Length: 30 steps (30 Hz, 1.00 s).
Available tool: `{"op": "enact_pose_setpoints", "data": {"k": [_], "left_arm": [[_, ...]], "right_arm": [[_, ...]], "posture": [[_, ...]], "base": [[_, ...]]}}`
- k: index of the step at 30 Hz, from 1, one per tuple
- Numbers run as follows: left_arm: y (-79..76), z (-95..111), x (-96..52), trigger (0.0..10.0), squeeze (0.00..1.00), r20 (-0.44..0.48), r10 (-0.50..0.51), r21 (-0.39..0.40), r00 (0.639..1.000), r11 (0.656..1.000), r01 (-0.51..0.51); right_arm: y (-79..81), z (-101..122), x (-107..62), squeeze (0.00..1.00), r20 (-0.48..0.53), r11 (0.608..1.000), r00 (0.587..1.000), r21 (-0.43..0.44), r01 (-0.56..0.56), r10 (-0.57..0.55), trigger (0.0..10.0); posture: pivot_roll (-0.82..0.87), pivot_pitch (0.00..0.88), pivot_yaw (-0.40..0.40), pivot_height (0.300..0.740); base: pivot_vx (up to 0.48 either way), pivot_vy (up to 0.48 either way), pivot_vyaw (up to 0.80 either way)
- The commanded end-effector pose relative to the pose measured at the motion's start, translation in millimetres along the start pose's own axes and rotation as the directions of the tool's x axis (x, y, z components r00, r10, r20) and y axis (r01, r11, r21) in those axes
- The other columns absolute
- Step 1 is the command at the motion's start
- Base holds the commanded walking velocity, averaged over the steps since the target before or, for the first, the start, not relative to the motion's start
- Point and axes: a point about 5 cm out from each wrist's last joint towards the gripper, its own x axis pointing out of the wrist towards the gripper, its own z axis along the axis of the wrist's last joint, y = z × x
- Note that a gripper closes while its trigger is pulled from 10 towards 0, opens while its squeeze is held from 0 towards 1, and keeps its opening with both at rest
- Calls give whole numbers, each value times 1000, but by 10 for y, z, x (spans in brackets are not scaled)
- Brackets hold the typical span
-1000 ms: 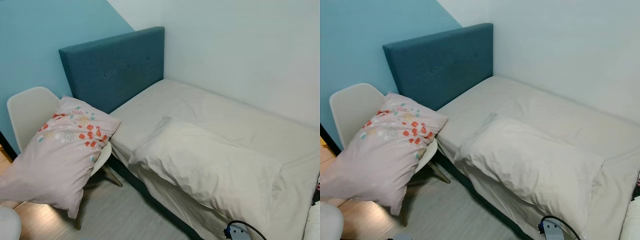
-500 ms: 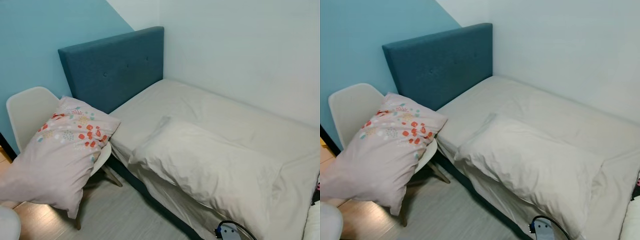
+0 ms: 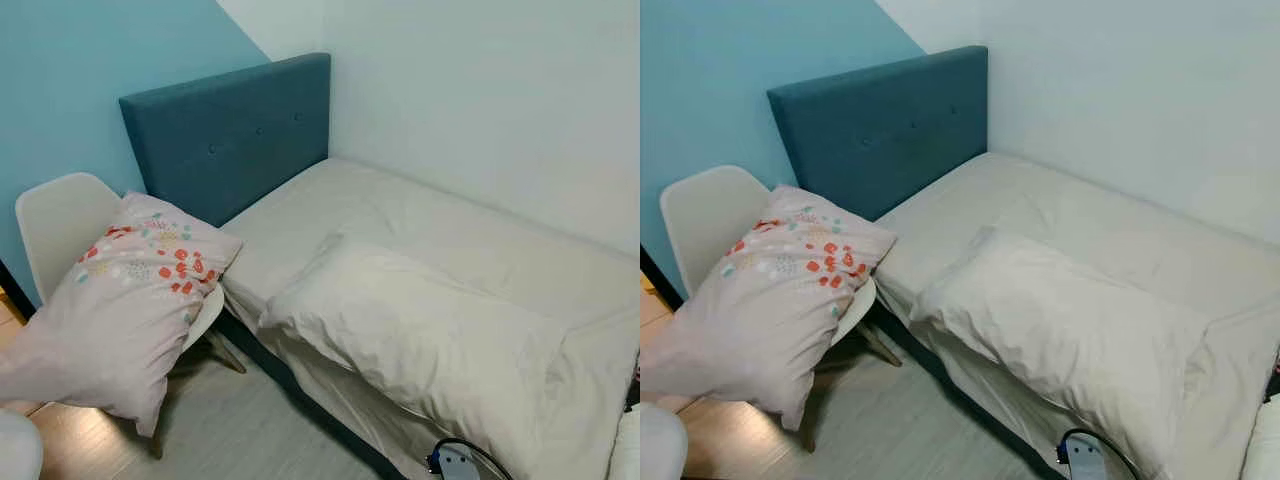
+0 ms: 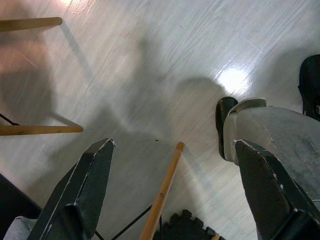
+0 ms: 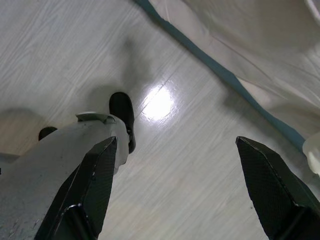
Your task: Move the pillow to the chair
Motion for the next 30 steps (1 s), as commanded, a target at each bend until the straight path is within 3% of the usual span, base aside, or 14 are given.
{"op": "enact_pose_setpoints", "data": {"k": [1,30], "left_arm": [[29,-39,-3,10000,0,-19,0,13,1000,1000,1],[63,-61,-6,10000,0,-21,7,5,1000,1000,-7]], "right_arm": [[27,-4,1,0,-10,1000,1000,-9,-8,8,10000],[73,39,2,0,1,1000,1000,-15,-21,21,10000]], "posture": [[-95,0,-16,740],[-85,0,-21,740]], "base": [[0,0,0],[0,0,0]]}}
